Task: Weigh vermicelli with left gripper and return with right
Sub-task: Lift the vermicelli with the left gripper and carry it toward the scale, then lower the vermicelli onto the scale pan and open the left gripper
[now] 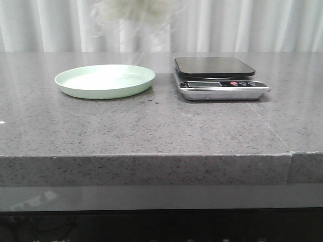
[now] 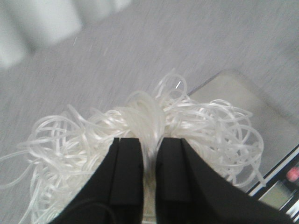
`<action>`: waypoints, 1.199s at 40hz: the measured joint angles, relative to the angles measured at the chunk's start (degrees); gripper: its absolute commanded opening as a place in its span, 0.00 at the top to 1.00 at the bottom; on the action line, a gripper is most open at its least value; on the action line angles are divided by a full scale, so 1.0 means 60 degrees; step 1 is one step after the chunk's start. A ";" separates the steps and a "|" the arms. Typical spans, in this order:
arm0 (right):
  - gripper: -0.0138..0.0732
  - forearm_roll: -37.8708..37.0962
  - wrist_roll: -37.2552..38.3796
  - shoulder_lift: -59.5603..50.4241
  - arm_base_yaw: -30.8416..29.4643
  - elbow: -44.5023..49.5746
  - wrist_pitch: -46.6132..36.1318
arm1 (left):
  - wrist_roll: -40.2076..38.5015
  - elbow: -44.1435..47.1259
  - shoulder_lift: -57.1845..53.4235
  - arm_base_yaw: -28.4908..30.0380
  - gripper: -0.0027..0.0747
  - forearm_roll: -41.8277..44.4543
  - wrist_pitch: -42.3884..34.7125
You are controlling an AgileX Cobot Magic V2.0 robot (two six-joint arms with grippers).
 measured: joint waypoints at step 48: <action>0.19 0.0000 0.0000 0.0000 0.0000 0.0000 0.0000 | 0.0000 -0.0127 0.2334 -0.1187 0.39 -0.0417 -0.3209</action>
